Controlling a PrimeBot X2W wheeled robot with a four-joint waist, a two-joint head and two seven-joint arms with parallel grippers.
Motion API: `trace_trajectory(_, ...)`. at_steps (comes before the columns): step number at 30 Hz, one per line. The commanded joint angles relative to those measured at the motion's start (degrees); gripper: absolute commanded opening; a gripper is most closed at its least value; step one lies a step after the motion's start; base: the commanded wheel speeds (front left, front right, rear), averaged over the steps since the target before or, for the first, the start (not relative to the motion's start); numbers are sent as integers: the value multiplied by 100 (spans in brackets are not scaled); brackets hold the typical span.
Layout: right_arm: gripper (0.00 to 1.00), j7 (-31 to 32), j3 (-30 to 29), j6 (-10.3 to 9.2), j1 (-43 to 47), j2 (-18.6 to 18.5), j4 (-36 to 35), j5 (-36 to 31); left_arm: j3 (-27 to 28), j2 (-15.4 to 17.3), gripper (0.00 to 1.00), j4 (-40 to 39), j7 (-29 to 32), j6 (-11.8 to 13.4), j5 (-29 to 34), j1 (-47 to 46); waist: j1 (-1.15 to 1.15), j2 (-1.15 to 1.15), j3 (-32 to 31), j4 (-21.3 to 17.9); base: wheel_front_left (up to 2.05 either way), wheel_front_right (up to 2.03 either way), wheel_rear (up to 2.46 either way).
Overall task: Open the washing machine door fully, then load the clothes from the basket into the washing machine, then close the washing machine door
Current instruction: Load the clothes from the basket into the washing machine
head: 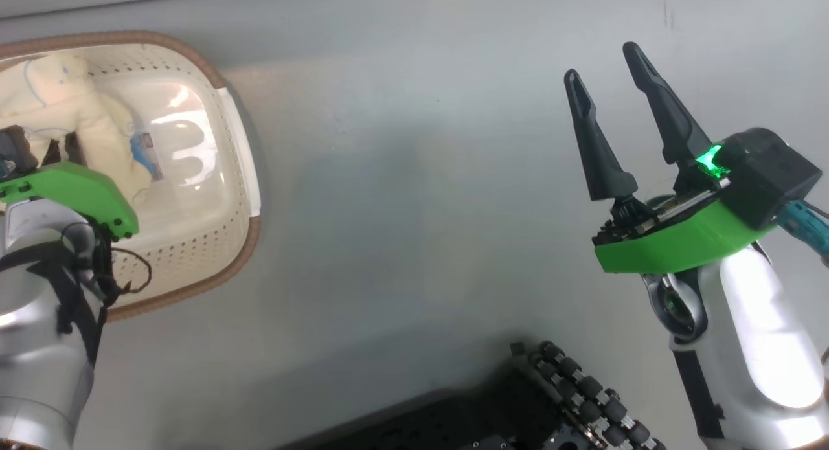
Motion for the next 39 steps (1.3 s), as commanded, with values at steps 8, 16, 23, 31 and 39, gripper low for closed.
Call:
trace_trajectory(8, 100, -54, -243, -16, 500, -46, -90, -260, 124, 90, 0, -752, -334, 249, 222, 572, 0, 0, -770, 420, 0, 0, 0)
trace_trajectory(16, 100, -55, -490, -16, 863, -46, -24, -452, 556, 82, 0, -2526, -342, 667, 517, 1611, 0, 0, -1541, 679, 0, 0, 0)
trace_trajectory(23, 100, -55, -617, -16, 1208, -46, 63, -571, 722, 12, 0, -3630, -343, 879, 750, 2525, 0, 0, -2186, 885, 0, 0, 0)
trace_trajectory(31, 100, -23, -684, -16, 1650, -46, 164, -654, 696, -6, 0, -4617, -343, 1102, 951, 3430, 0, 0, -3021, 1072, 0, 0, 0)
trace_trajectory(39, 100, 200, -804, -16, 2178, -46, 0, -707, 522, -22, 0, -5503, -212, 1300, 1001, 4165, 0, 0, -3823, 1326, 0, 0, 0)
